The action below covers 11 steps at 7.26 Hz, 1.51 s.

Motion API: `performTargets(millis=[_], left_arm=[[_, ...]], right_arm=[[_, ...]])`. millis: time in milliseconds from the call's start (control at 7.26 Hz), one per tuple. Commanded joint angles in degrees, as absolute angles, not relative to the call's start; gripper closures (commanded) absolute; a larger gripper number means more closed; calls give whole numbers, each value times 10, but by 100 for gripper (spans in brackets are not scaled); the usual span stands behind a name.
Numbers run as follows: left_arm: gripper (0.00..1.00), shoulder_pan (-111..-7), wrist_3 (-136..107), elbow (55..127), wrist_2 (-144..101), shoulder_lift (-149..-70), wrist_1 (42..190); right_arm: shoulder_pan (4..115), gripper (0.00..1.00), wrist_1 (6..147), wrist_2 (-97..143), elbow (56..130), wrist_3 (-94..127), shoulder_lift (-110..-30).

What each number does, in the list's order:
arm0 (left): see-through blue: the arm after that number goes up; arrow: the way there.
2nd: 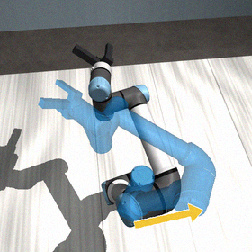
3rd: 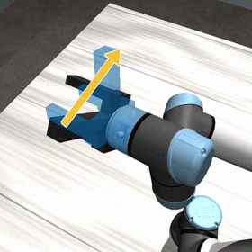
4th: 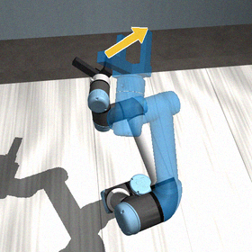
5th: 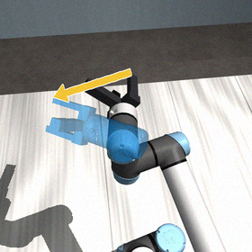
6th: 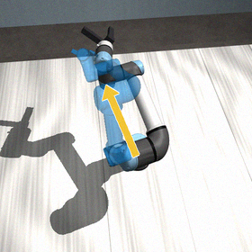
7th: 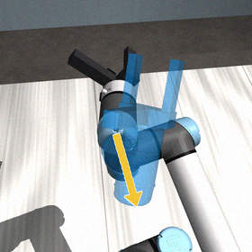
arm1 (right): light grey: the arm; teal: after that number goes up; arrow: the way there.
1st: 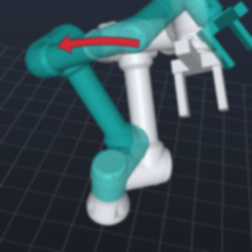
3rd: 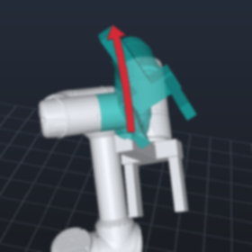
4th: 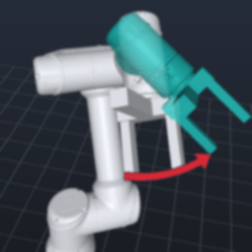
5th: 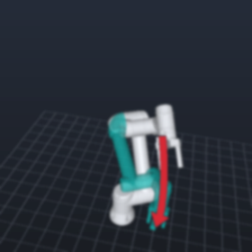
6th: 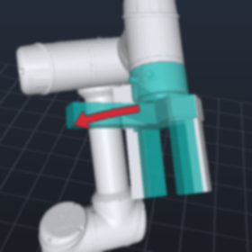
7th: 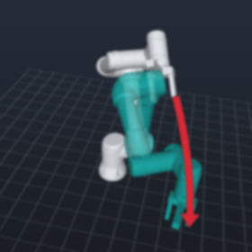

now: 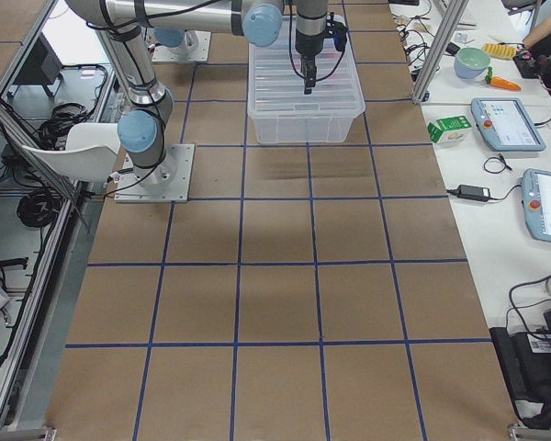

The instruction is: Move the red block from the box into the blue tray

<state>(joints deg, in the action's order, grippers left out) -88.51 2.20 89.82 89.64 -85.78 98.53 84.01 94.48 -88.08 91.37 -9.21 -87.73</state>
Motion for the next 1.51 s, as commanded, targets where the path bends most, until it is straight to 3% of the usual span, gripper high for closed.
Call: performTargets(millis=[0,413,1377], left_arm=[[0,-885,22,898,896,-858,985],[0,-885,22,898,896,-858,985],[0,-885,21,898,896,-858,985]], right_arm=[[839,0,1020,-881,959,-87,-838],[839,0,1147,-889,1028,-97,-816],[780,0,1147,-881,1020,-162,-810]])
